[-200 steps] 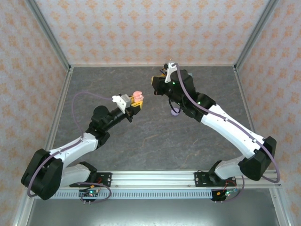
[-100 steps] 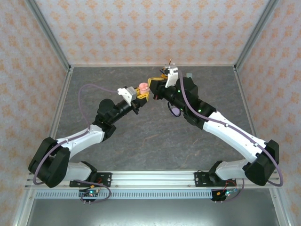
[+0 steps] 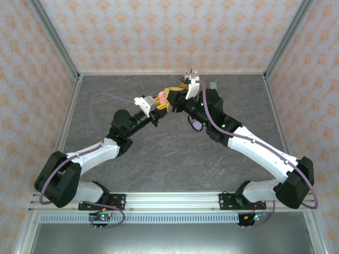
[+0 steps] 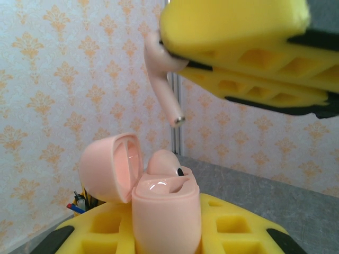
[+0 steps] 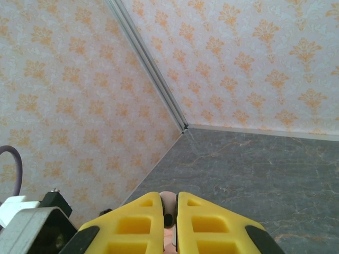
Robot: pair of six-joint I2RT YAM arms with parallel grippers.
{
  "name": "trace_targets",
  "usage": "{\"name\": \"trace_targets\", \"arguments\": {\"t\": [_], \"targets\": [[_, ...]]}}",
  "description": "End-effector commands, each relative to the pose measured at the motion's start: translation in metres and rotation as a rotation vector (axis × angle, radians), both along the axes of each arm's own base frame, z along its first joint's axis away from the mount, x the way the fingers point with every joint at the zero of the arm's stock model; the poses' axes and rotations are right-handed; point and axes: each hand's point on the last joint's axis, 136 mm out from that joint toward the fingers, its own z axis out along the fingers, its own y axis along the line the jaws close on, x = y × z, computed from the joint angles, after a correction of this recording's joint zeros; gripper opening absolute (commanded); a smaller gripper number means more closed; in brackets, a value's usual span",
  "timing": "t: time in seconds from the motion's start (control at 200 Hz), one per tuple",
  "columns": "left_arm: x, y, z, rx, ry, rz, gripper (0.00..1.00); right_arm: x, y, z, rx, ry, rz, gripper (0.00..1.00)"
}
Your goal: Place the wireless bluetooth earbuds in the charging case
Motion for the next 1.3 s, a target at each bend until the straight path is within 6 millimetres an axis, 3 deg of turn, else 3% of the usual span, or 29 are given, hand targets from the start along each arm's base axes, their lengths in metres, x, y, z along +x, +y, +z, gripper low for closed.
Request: {"name": "trace_targets", "arguments": {"t": [0.0, 0.926, 1.291], "targets": [[-0.004, -0.002, 0.031, -0.042, -0.083, -0.006, 0.00, -0.008, 0.004, 0.011, 0.037, -0.036, 0.037, 0.11], [-0.004, -0.001, 0.038, -0.055, -0.092, 0.000, 0.00, -0.005, 0.008, -0.016, -0.021, -0.002, 0.029, 0.10], [-0.004, -0.002, 0.030, -0.041, -0.075, -0.003, 0.00, -0.012, -0.006, 0.005, 0.020, -0.015, 0.001, 0.12]]}}
